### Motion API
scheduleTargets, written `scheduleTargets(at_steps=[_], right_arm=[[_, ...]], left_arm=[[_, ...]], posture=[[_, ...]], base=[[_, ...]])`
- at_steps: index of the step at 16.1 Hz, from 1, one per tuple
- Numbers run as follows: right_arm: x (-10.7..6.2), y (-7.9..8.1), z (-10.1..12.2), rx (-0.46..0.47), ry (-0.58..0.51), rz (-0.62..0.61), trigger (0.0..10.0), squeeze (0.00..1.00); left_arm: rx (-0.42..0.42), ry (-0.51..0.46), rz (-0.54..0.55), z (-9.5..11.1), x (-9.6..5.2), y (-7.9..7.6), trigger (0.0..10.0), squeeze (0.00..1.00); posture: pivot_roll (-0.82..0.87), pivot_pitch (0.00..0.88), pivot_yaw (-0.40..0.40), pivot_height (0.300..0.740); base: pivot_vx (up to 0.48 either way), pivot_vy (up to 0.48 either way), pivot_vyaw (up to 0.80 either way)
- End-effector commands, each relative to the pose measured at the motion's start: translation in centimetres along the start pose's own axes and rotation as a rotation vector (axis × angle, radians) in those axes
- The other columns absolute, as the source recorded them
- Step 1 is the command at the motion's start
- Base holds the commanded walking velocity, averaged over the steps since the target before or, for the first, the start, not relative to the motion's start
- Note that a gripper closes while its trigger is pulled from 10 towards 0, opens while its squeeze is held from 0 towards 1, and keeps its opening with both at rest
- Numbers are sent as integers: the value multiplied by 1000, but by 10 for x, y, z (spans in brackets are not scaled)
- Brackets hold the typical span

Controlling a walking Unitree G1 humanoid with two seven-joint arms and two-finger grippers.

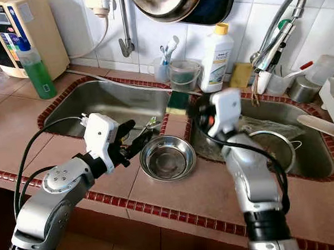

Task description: Kitchen organization

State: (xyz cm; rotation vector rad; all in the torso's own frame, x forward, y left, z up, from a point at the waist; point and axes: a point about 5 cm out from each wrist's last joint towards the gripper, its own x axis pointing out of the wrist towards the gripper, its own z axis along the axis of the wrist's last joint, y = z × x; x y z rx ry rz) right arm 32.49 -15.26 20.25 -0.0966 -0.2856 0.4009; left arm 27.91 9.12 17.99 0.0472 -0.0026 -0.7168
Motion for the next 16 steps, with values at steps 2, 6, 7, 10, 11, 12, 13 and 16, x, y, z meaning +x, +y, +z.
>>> scheduleTargets(at_steps=[2,6,7,10,11,12,13,16], right_arm=[[5,3,26,-201,-130,15,0,0],[6,2,23,-234,-151,-19,0,0],[6,2,23,-242,-160,-25,0,0],[8,-8,16,-169,-125,-104,10000,1000],[8,-11,17,-166,-129,-114,10000,1000],[8,-12,18,-159,-134,-126,10000,1000],[8,-13,18,-152,-137,-129,10000,1000],[7,-14,19,-171,-140,-129,10000,1000]], left_arm=[[8,-8,-10,5,3,0,10000,0],[10,-12,-8,6,4,1,10000,0],[10,-13,-8,6,4,1,10000,0],[13,-16,-11,6,5,1,10000,0],[13,-16,-11,7,6,1,10000,0],[12,-18,-11,7,6,1,10000,0],[12,-18,-10,7,6,1,10000,0],[13,-18,-12,7,6,1,10000,0]], posture=[[-154,0,2,736],[-155,0,4,736],[-156,0,4,736],[-159,0,6,736],[-160,0,6,736],[-160,0,6,736],[-161,0,7,736],[-163,0,7,736]], base=[[0,0,0],[0,0,0],[0,0,0],[0,0,0],[0,0,0],[0,0,0],[0,0,0],[0,0,0]])
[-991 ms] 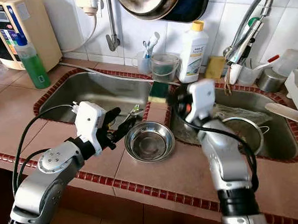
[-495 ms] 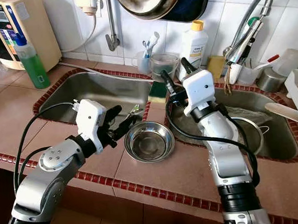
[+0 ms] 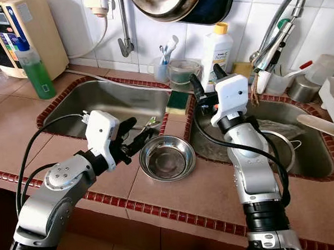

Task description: Kitchen organization

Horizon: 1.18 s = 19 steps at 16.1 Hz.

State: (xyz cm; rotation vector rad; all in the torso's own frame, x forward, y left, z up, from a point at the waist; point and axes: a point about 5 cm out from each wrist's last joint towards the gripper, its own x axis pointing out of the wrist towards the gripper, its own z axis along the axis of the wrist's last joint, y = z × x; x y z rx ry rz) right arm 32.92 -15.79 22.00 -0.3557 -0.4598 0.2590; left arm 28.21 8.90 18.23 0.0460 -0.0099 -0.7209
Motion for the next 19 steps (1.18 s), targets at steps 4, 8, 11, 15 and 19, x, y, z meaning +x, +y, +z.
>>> scheduleTargets(at_steps=[4,8,11,15,19], right_arm=[[0,0,-9,-90,46,-13,10000,1000],[2,-9,-15,215,76,-152,10000,1000],[1,-3,-28,168,169,-94,10000,0],[-3,-12,-38,711,207,-314,10000,1000],[-10,-10,-50,780,290,-344,10000,1000]], left_arm=[[9,-13,-9,5,3,0,10000,0],[7,-15,-7,4,3,-1,10000,0],[11,-18,-6,4,4,-1,10000,0],[8,-19,-10,4,4,-2,10000,0],[10,-15,-19,4,4,-2,10000,0]], posture=[[-163,0,2,736],[-159,0,-5,736],[-162,0,-4,736],[-164,0,0,736],[-165,0,5,736]], base=[[0,0,0],[0,0,0],[0,0,0],[0,0,0],[0,0,0]])
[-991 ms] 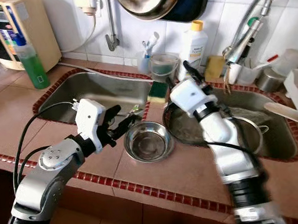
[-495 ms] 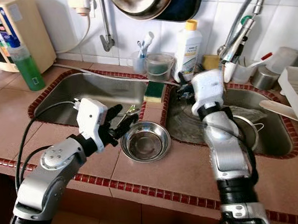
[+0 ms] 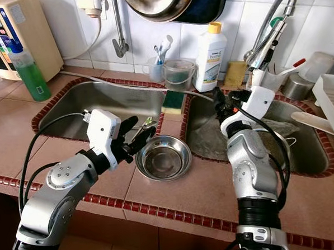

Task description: Kitchen organization

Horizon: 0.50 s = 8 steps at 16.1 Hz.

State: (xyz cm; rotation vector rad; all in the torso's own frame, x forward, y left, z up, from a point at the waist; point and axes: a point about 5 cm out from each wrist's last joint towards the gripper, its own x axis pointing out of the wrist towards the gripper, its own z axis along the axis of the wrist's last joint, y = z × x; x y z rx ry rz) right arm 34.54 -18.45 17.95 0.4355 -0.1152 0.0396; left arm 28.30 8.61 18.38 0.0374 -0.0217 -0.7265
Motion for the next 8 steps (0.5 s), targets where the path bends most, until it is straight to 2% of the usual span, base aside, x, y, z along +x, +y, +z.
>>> scheduleTargets(at_steps=[1,3,5,8], right_arm=[[0,-3,-6,79,47,-29,10000,1000],[-1,-4,-13,174,109,-45,10000,1000],[-3,-13,-26,110,255,-114,10000,1000],[-5,-21,-31,115,349,-177,10000,1000]], left_arm=[[14,-1,-17,2,2,-1,10000,0],[13,0,-19,2,3,-2,10000,0],[11,-1,-21,2,3,-3,10000,0],[8,-2,-18,2,3,-3,10000,0]], posture=[[-166,0,6,736],[-166,0,7,736],[-164,0,6,736],[-165,0,5,736]], base=[[0,0,0],[0,0,0],[0,0,0],[0,0,0]])
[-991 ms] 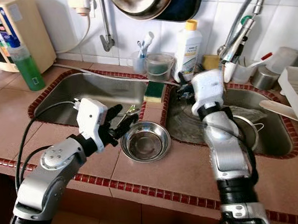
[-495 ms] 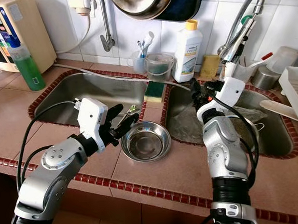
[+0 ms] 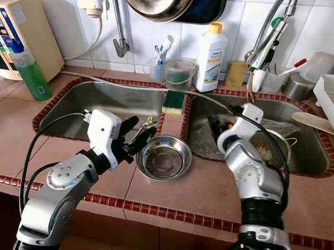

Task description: Kitchen organization

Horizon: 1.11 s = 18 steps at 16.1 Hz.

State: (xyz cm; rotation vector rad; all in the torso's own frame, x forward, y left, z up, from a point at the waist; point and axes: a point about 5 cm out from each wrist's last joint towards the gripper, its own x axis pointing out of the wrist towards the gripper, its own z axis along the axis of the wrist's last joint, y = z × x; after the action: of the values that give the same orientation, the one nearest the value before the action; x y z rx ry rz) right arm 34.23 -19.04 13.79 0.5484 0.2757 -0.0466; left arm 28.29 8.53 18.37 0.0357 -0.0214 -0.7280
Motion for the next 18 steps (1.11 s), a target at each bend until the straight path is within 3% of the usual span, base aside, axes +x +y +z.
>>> scheduleTargets(at_steps=[1,4,8,10,15,18], right_arm=[[1,0,4,10,22,-13,10000,1000],[0,0,4,-4,59,-6,10000,1000],[-4,7,7,-101,34,32,10000,1000],[-7,15,12,-241,-30,60,10000,1000],[-8,14,10,-234,-29,69,10000,1000],[-9,17,12,-312,-59,80,10000,1000]], left_arm=[[9,-1,-16,2,2,-2,10000,0],[5,-2,-13,3,2,-3,10000,0],[0,0,-12,2,2,-4,10000,0],[-2,1,-12,2,2,-4,10000,0],[-2,4,-13,1,1,-4,10000,0],[-2,4,-11,1,1,-4,10000,0]], posture=[[-166,0,6,736],[-167,0,3,736],[-170,0,3,736],[-171,0,5,736],[-170,3,6,736],[-170,4,6,736]], base=[[0,0,0],[0,0,0],[0,0,0],[0,0,0],[0,0,0],[0,0,0]])
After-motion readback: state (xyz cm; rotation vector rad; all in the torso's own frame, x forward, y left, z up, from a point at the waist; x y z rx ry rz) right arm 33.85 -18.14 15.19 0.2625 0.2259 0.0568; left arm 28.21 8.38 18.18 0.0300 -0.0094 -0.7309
